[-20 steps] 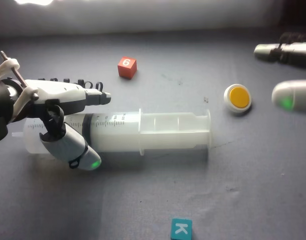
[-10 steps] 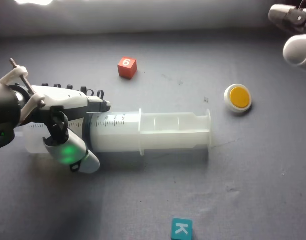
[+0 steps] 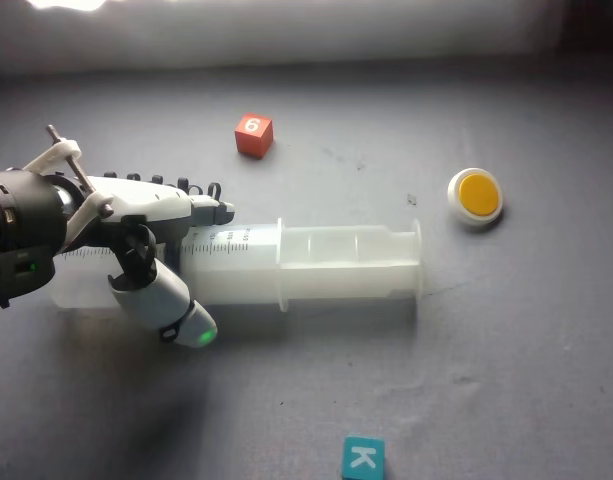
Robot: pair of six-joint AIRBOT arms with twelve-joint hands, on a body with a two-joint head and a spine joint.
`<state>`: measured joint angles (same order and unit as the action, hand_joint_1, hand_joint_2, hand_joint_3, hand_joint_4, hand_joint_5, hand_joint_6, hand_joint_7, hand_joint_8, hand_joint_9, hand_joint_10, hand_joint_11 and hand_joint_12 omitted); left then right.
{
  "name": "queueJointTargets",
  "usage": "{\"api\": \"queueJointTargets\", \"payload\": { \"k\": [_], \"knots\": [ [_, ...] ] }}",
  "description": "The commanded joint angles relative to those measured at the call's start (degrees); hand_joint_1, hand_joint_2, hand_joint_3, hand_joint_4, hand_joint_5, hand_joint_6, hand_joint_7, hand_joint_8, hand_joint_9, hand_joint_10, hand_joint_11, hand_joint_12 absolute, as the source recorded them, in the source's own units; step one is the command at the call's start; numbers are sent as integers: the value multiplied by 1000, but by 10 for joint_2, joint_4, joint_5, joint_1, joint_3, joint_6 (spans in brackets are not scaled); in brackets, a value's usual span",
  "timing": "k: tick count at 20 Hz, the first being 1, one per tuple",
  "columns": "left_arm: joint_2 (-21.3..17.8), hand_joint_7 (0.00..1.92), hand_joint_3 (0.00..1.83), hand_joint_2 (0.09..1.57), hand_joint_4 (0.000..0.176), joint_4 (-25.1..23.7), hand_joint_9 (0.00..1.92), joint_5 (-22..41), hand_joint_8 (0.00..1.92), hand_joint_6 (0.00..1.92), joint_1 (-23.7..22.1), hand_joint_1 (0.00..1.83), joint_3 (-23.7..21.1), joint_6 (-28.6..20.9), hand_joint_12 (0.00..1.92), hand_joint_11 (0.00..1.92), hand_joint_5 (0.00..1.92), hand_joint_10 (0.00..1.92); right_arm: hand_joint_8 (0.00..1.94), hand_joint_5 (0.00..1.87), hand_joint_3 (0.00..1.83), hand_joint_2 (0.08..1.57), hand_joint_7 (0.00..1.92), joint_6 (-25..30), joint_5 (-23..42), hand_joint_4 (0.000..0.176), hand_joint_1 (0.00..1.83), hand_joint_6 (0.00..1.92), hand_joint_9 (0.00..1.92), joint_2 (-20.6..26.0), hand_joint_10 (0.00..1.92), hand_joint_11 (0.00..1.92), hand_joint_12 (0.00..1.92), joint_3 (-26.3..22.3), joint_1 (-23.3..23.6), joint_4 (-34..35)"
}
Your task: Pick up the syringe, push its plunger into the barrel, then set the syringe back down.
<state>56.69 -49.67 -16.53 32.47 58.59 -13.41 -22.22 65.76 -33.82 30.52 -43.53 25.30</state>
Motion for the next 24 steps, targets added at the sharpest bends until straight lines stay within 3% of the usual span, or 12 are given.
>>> {"api": "queueJointTargets", "payload": {
  "k": [1,3,8,10,14,15,16,17,18,19,20,24],
  "knots": [
    [5,71,0,998,0,-11,108,22,7,6,2,887,2,-2,488,0,60,8,3,198,0,1226,164,13,77,0,93,5,142,1,1,0,275,-2,2,-13],
    [7,101,0,994,0,-11,126,27,11,12,8,1047,5,-3,565,0,95,9,0,167,2,1234,138,19,75,0,32,0,114,-3,0,0,212,-7,-2,8],
    [11,177,2,1013,0,-10,202,32,13,16,13,1158,10,-3,788,0,173,17,3,231,0,1226,202,79,94,0,86,3,177,-15,4,0,336,-13,-36,25],
    [12,347,0,983,0,-10,355,36,10,12,14,1254,10,-3,980,16,312,18,2,225,1,1231,204,103,127,0,75,3,179,-23,1,0,349,-17,-75,26],
    [15,650,7,1058,0,-10,640,37,14,17,14,1324,11,-3,951,225,568,29,7,283,0,1207,254,104,206,0,108,7,233,-40,8,0,460,-24,-119,26],
    [15,650,7,1058,0,-10,640,37,14,17,14,1324,11,-3,951,225,568,29,7,283,0,1207,254,106,218,0,108,7,233,-43,8,0,460,-24,-123,26],
    [15,889,5,1110,0,-10,906,37,26,29,15,1296,12,-3,921,459,749,58,4,274,1,1215,245,107,236,0,76,2,225,-46,3,0,417,-24,-128,26],
    [15,1039,0,1198,0,-10,1049,37,693,1017,15,1252,12,-3,977,570,775,19,4,276,1,1216,248,109,245,0,82,2,228,-47,3,0,429,-24,-129,26],
    [15,1008,0,1135,0,-10,922,37,776,1070,15,1344,12,-3,1063,654,927,950,6,295,0,1212,275,109,246,0,111,4,255,-48,7,0,486,-24,-129,27],
    [15,1008,0,1115,0,-10,900,37,813,1074,15,1365,13,-3,1146,688,959,1146,3,288,1,1215,275,109,246,0,98,1,256,-48,4,0,490,-24,-129,27],
    [15,1056,0,1100,0,-10,920,37,755,1065,15,1373,13,-3,1183,718,960,1168,1,284,0,1213,272,109,246,0,120,0,250,-48,1,0,477,-24,-129,28],
    [14,1026,2,1106,0,-10,912,37,840,1045,15,1374,13,-3,1252,700,934,1224,3,309,0,1217,288,105,246,0,98,3,267,-49,4,0,542,-24,-125,28]
  ]
}}
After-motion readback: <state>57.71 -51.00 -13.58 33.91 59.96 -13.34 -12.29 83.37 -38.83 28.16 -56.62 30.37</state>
